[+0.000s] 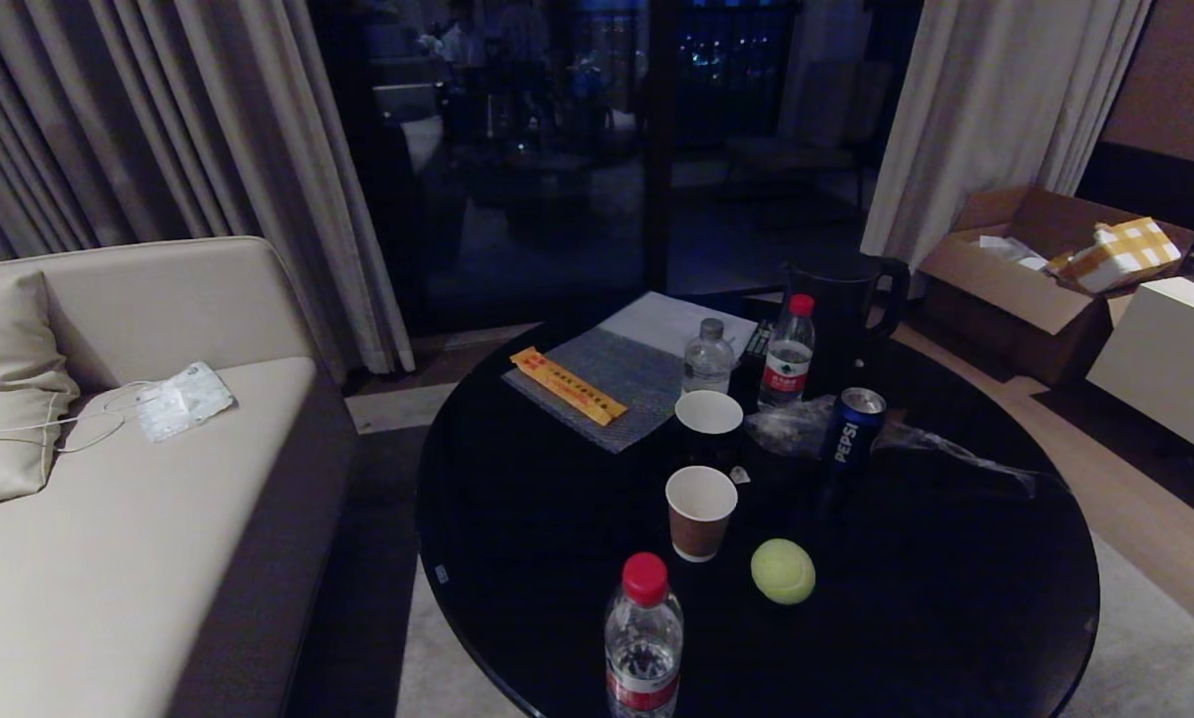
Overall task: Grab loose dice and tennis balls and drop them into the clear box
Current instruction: Pick up the ball on the table
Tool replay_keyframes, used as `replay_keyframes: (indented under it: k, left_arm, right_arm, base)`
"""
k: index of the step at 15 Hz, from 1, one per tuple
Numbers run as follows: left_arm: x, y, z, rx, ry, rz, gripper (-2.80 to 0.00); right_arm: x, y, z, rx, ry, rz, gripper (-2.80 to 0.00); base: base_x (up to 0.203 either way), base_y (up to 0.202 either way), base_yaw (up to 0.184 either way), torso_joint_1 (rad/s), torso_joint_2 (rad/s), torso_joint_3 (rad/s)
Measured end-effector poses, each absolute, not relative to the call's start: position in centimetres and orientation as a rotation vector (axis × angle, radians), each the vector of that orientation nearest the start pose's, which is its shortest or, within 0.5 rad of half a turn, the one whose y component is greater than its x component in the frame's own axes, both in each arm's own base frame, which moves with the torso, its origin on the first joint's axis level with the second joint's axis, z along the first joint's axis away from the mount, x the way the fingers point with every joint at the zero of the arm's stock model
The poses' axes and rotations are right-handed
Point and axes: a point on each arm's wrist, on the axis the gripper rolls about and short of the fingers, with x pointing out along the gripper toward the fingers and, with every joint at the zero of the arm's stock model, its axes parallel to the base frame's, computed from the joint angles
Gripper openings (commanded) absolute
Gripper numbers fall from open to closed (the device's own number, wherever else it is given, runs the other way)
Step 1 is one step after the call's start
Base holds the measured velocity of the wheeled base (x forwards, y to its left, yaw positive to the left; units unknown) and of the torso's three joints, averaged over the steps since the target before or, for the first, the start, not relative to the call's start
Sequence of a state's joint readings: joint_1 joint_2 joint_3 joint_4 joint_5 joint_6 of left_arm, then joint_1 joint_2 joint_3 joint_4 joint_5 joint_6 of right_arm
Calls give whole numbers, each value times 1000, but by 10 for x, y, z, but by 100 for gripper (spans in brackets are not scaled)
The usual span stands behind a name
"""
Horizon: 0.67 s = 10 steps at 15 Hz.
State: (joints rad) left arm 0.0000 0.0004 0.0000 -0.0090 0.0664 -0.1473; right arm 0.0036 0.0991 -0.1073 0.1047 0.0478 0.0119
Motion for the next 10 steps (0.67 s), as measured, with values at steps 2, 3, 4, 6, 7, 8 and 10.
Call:
replay_keyframes:
  k: [2,3,4,6,7,8,10]
  left_arm:
    - [-23,1,76,-148,-13,65,-280]
    - [-23,2,76,-148,-13,66,-280]
    - [-23,1,76,-147,-13,66,-280]
    - [-23,1,76,-148,-13,65,-280]
    - [-23,1,76,-148,-13,65,-280]
    - [-23,1,76,-148,-13,65,-280]
    - [-23,1,76,-148,-13,65,-280]
  right_arm:
    - [-8,2,125,58,186,87,-280]
    - [4,3,138,79,240,109,-280]
    - [21,3,150,98,294,134,-280]
    - [61,6,167,128,389,185,-280]
    - [82,9,171,136,426,215,-280]
    - [104,13,172,141,461,245,-280]
    - [144,25,169,139,524,296,-280]
  base:
    - [0,0,0,0,0,0]
    - [0,0,0,0,0,0]
    - [0,0,0,0,0,0]
    - [0,0,0,0,0,0]
    - [0,0,0,0,0,0]
    - [0,0,0,0,0,0]
    - [0,0,0,0,0,0]
